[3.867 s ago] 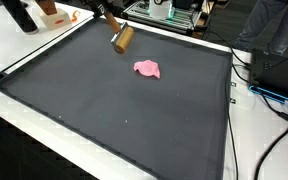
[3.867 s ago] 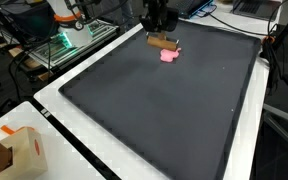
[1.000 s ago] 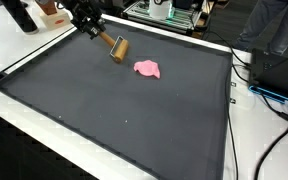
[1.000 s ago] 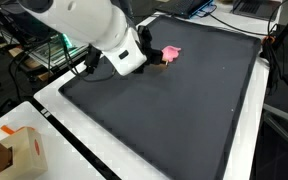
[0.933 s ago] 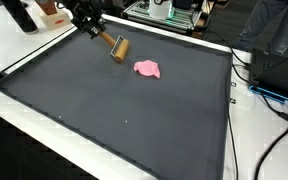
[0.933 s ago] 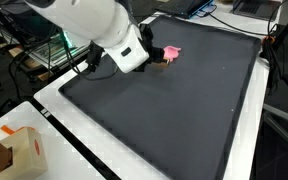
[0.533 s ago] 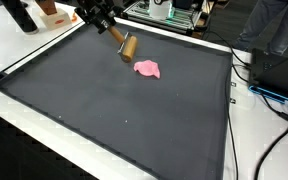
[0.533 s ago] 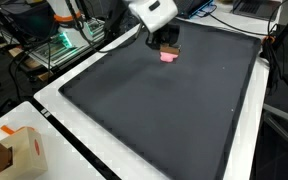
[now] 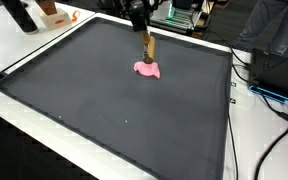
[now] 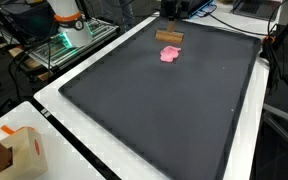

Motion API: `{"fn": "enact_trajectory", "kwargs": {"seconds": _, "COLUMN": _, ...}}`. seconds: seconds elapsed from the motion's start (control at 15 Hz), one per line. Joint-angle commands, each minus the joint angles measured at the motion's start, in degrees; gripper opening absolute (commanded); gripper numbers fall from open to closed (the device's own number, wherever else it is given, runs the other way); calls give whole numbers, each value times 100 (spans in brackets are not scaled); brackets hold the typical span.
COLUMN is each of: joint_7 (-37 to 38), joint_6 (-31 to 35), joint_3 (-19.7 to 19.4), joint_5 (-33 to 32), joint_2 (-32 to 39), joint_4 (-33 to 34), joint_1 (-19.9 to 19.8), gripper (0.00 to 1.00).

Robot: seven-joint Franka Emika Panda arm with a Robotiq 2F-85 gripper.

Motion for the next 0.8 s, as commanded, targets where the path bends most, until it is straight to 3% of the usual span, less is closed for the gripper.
{"fn": "enact_trajectory", "kwargs": {"seconds": 0.0, "joint_7": 938, "joint_6": 305, "joint_3": 308, "joint_5": -997, "joint_2": -418, "joint_4": -506, "joint_1": 370, "gripper": 24}}
{"fn": "enact_trajectory", "kwargs": {"seconds": 0.13, "joint_7": 1312, "joint_6": 498, "joint_3": 503, "joint_5": -1435, "joint_2": -464, "joint_4": -635, "joint_1": 555, "gripper": 24}}
{"fn": "enact_trajectory", "kwargs": {"seconds": 0.2, "joint_7": 981, "joint_6": 263, "joint_3": 389, "joint_5": -1048, "joint_2": -210, "joint_4": -324, "joint_1": 455, "gripper": 24}}
{"fn": "enact_trajectory", "kwargs": {"seconds": 0.27, "joint_7": 1084, "joint_6": 290, "joint_3": 448, "joint_5": -1094, "joint_2": -219, "joint_4": -357, "joint_1": 522, "gripper": 49}}
{"fn": "enact_trajectory", "kwargs": {"seconds": 0.6, "joint_7": 1056, "joint_6": 289, "joint_3": 383, "joint_5": -1086, "joint_2": -175, "joint_4": -340, "joint_1": 480, "gripper": 49}}
{"fn": "enact_trajectory", "kwargs": {"seconds": 0.67, "joint_7": 1131, "joint_6": 359, "joint_3": 428, "joint_5": -1333, "joint_2": -231, "joint_4": -408, "joint_1": 522, "gripper": 24}}
{"fn": "enact_trajectory", "kwargs": {"seconds": 0.73, "joint_7": 1218, "joint_6": 438, "joint_3": 480, "joint_5": -1641, "joint_2": -292, "joint_4": -487, "joint_1": 570, "gripper": 24}}
